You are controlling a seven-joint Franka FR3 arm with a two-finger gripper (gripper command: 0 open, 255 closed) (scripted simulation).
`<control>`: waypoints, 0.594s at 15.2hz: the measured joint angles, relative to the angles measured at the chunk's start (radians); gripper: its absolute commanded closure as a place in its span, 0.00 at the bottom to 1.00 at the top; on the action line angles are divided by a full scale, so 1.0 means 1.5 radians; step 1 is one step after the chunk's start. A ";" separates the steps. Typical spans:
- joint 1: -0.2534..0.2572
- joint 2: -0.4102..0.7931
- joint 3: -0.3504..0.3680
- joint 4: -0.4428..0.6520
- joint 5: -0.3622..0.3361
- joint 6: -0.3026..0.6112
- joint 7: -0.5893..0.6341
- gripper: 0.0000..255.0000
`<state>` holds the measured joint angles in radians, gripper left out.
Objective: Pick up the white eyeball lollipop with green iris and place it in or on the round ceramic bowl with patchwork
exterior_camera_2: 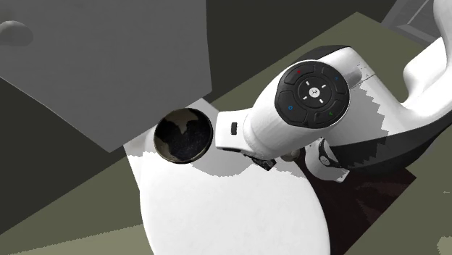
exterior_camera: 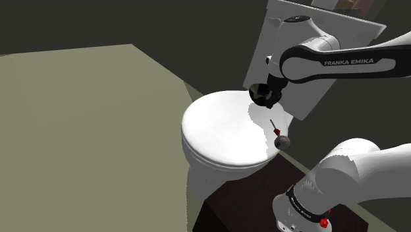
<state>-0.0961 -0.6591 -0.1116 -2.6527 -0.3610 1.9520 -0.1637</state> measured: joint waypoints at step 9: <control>-0.015 -0.051 0.010 -0.045 0.013 -0.012 0.053 0.00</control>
<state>-0.1188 -0.7355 -0.0969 -2.7204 -0.3409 1.9342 -0.0844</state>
